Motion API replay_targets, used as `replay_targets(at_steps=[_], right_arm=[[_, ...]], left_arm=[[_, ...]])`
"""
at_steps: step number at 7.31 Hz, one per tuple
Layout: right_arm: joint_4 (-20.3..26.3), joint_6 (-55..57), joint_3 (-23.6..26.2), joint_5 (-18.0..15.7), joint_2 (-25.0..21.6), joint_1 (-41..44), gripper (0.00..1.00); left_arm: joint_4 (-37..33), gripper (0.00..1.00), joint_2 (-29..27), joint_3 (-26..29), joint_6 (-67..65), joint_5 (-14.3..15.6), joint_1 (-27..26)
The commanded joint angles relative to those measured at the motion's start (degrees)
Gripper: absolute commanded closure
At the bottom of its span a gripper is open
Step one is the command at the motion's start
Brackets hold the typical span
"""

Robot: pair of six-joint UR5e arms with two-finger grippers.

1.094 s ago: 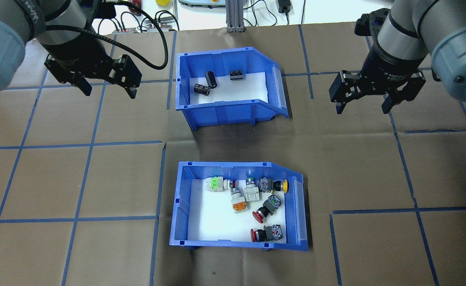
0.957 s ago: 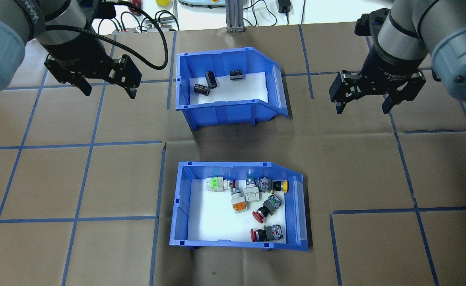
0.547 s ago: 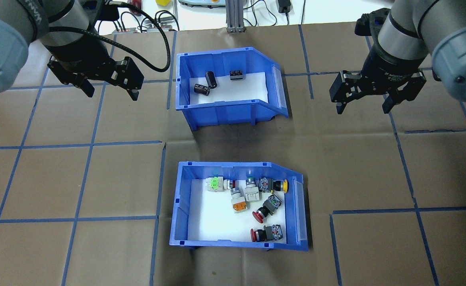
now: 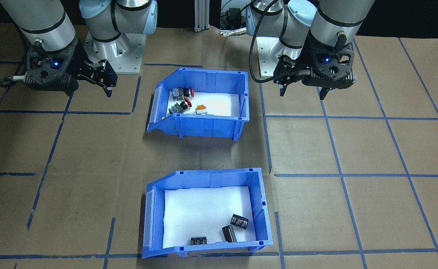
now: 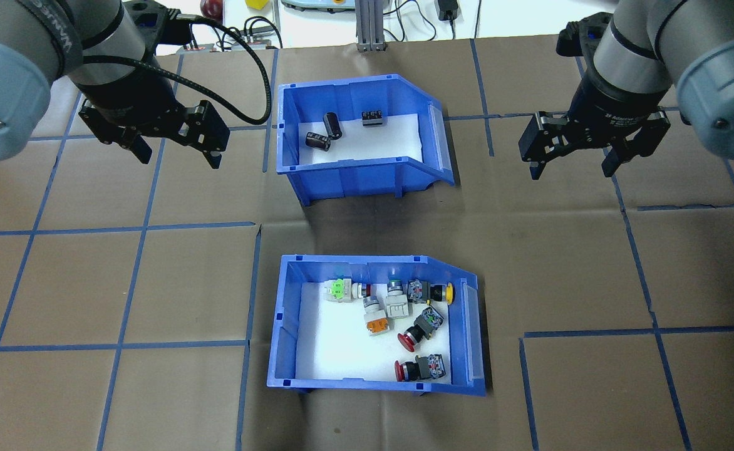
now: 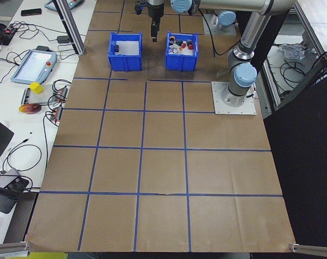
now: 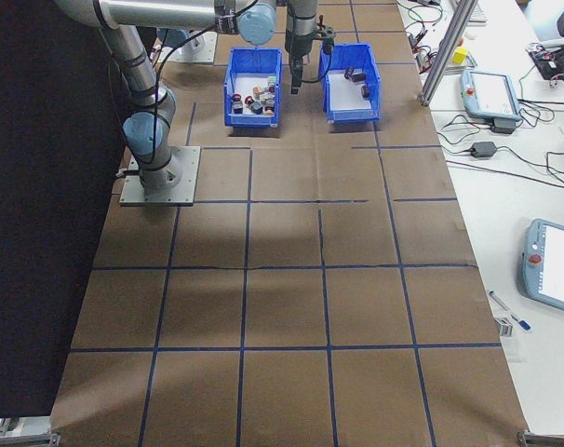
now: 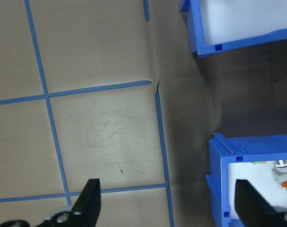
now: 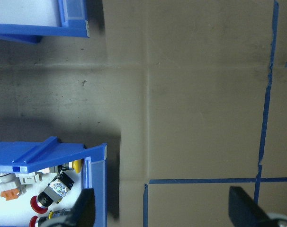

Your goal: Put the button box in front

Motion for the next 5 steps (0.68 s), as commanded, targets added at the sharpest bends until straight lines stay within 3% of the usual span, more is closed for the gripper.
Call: replay_targets(at_steps=[1, 3, 5], right_arm=[[-2.9, -0.9, -0.9, 0.1, 2.6, 0.3, 0.00], [-3.0, -5.1, -4.2, 0.9, 5.8, 0.4, 0.00], [-2.4, -11.0, -9.4, 0.9, 11.5, 1.7, 0.00]], left_arm=[[-0.5, 0.01, 3.0, -4.5, -7.1, -0.1, 0.0], [0.6, 0.01, 8.3, -14.4, -21.3, -0.5, -0.2], [0.8, 0.01, 13.0, -19.9, -39.0, -6.7, -0.2]])
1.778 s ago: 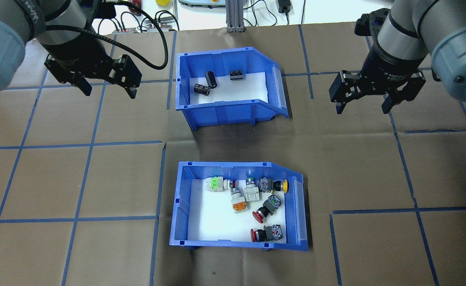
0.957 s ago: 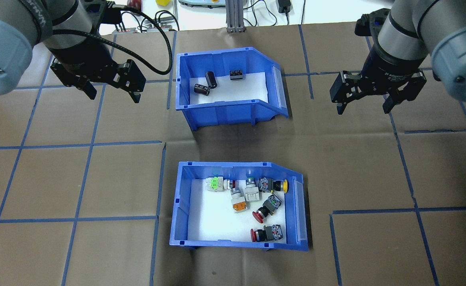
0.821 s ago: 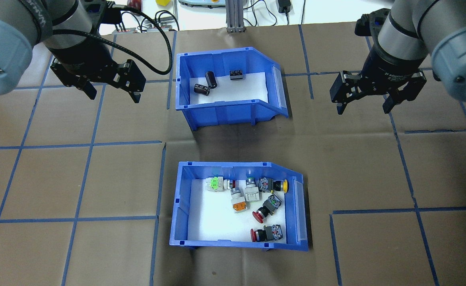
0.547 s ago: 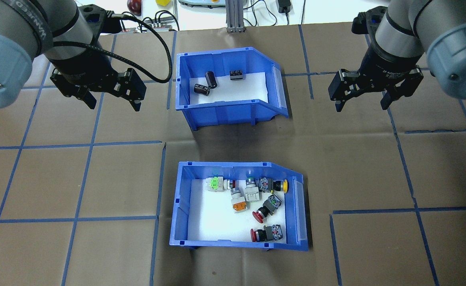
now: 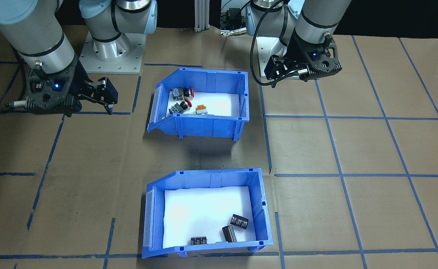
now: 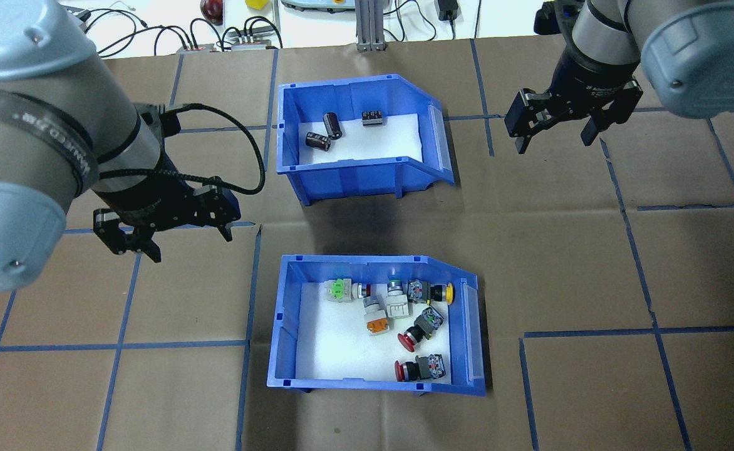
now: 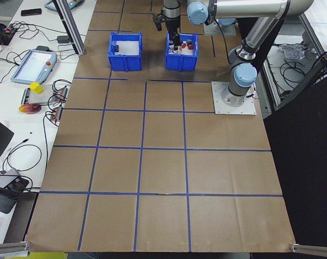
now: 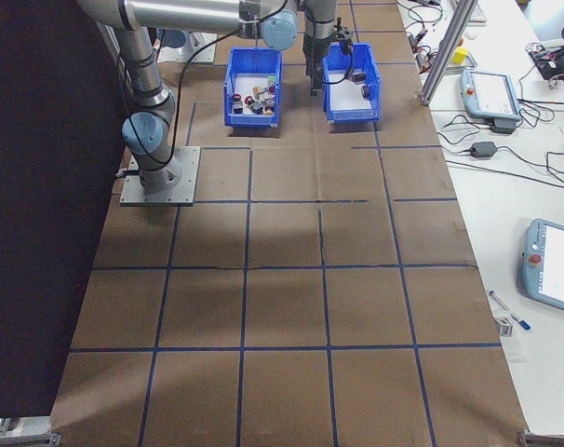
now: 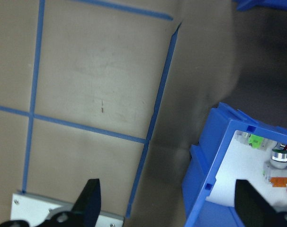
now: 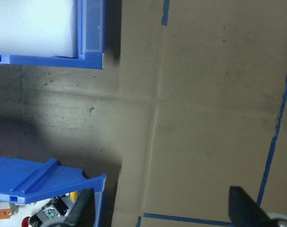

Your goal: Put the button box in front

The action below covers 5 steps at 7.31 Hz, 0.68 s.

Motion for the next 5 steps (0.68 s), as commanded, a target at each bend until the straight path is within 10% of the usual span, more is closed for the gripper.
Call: replay_targets(at_steps=[1, 5], right_arm=[[-0.2, -16.2, -6.7, 0.0, 6.5, 2.8, 0.00], [-0.4, -33.6, -17.7, -3.3, 16.3, 14.2, 0.00]], left_arm=[[-0.4, 0.01, 4.0, -3.8, -18.3, -9.4, 0.0], [-7.0, 0.01, 4.9, -7.0, -63.3, -6.6, -13.5]])
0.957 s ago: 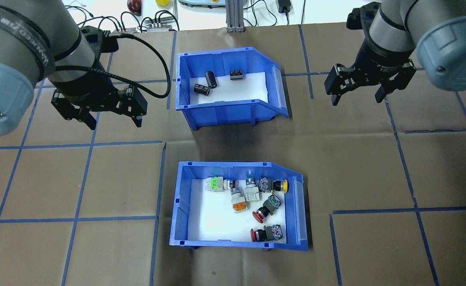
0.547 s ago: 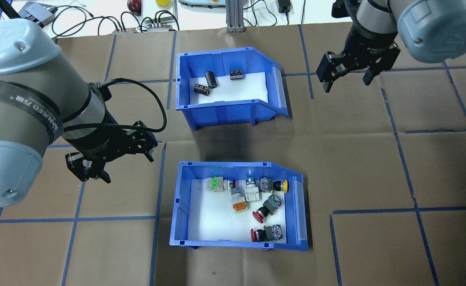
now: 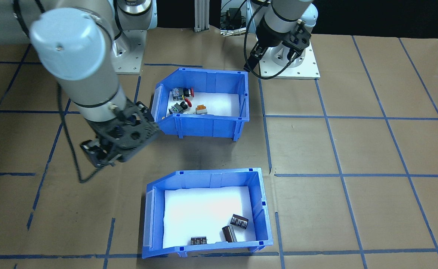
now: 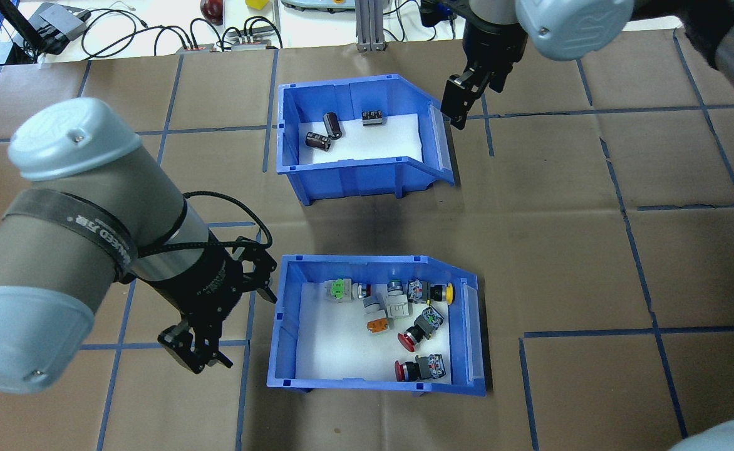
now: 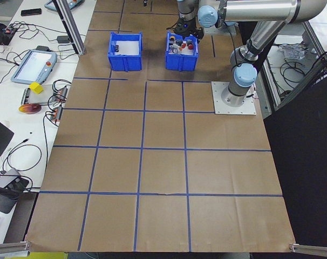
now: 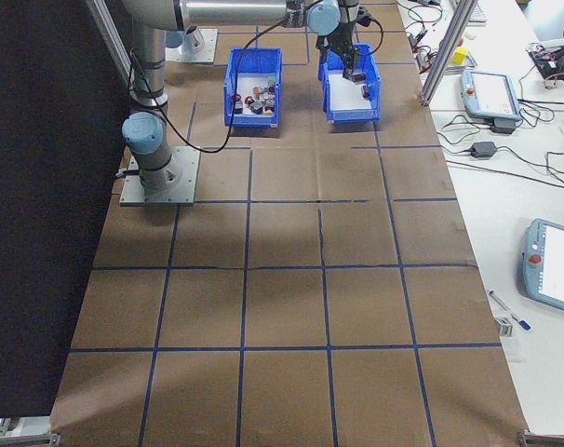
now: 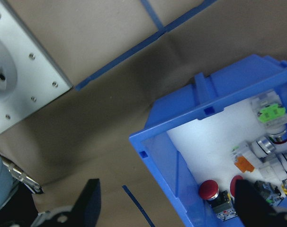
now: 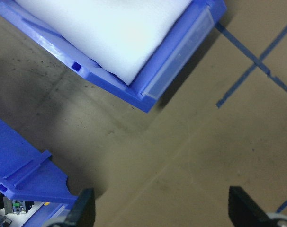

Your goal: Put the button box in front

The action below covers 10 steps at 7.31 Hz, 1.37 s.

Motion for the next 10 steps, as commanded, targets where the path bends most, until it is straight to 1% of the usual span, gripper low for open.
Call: replay_targets(at_steps=[1, 2, 3, 4, 5, 6, 7, 8, 9, 10], right_arm=[[0.0, -6.0, -3.7, -1.5, 5.0, 6.6, 0.00], [-0.1, -10.5, -5.2, -3.0, 7.7, 10.2, 0.00], [-2.2, -14.2, -8.2, -4.6, 11.0, 12.7, 0.00], [-4.9, -14.8, -11.5, -5.5, 13.9, 14.6, 0.00], [-5.7, -17.4, -14.7, -5.2, 16.6, 15.0, 0.00], [-5.1, -22.2, -16.2, -4.9, 17.5, 15.0, 0.00], [-4.7, -22.9, -15.4, -4.6, 18.0, 15.6, 0.00], [-4.8, -23.6, -13.6, -3.0, 19.1, 16.2, 0.00], [-5.9, -26.2, -10.4, -2.9, 19.1, 16.1, 0.00], [-6.7, -25.8, -8.3, -2.9, 18.8, 16.2, 0.00]], left_arm=[[1.1, 0.01, 0.8, -2.3, -22.4, 1.5, -8.3], [5.6, 0.01, 1.1, -4.1, -29.4, 1.7, -13.0], [11.5, 0.01, 1.4, -7.0, -35.9, 1.9, -16.1], [12.4, 0.01, 1.2, -9.4, -42.1, 1.8, -17.2], [13.8, 0.01, 1.0, -9.8, -42.2, 1.7, -17.4], [18.0, 0.01, 0.5, -11.1, -42.4, 1.6, -17.5], [26.2, 0.01, 0.4, -13.9, -42.4, 1.8, -17.8], [34.1, 0.01, -0.4, -15.7, -44.6, 1.2, -18.5], [34.0, 0.01, -0.5, -16.8, -45.0, 1.2, -19.2], [34.9, 0.01, -0.5, -17.6, -44.2, 0.1, -19.9]])
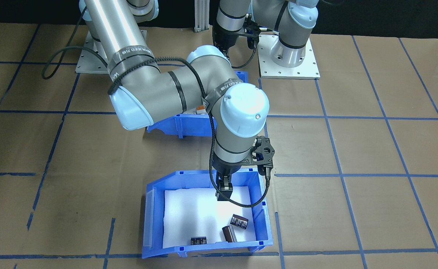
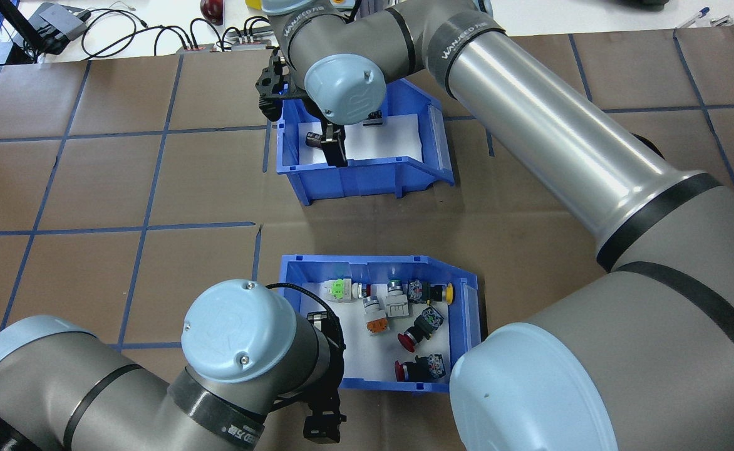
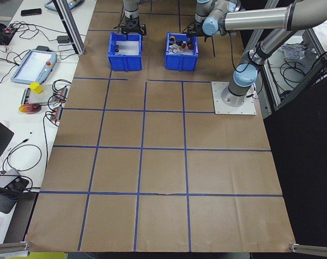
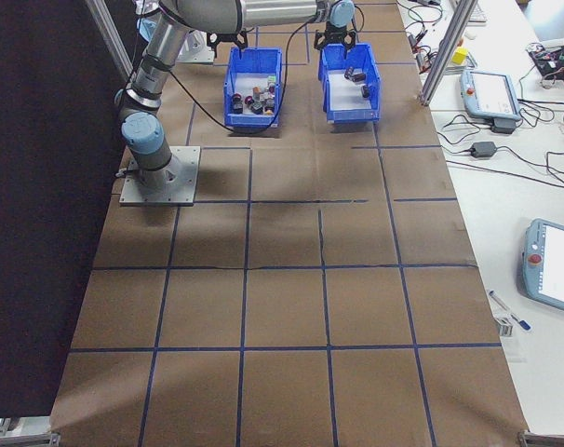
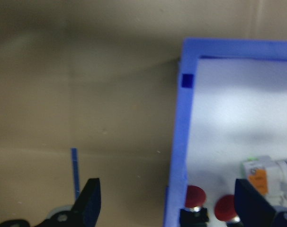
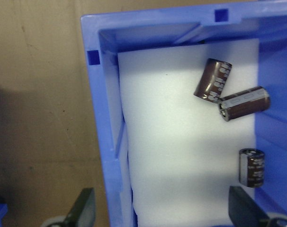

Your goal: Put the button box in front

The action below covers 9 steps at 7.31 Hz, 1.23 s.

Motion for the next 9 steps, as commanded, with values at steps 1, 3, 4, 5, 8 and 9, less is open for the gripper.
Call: replay_targets(at_steps=[1, 3, 4, 5, 8, 9], right_arm=[[-1.7, -0.9, 3.5, 0.2, 0.1, 0.2, 0.00], [-1.8, -0.6, 3.6, 0.1, 0.8, 0.4, 0.03], [-1.7, -0.5, 3.6, -0.2, 0.7, 0.4, 0.36], [-1.7, -0.5, 3.6, 0.1, 0.7, 0.4, 0.59], [-1.7, -0.4, 3.2, -0.1, 0.3, 0.4, 0.88], [-1.7, -0.3, 2.8, -0.3, -0.1, 0.4, 0.91]], left_arm=[[0.7, 0.01, -0.6, -1.7, 1.0, -3.2, -0.7], [0.8, 0.01, -2.3, -1.9, -0.8, -3.0, -0.8], [1.2, 0.01, -5.0, -1.9, -2.4, -3.2, -1.2], [1.8, 0.01, -6.1, -1.8, -2.6, -2.8, -1.6], [4.7, 0.32, -9.4, -2.6, -3.0, 1.1, -1.8], [5.6, 0.45, -9.4, -2.5, -3.3, 1.1, -1.9]])
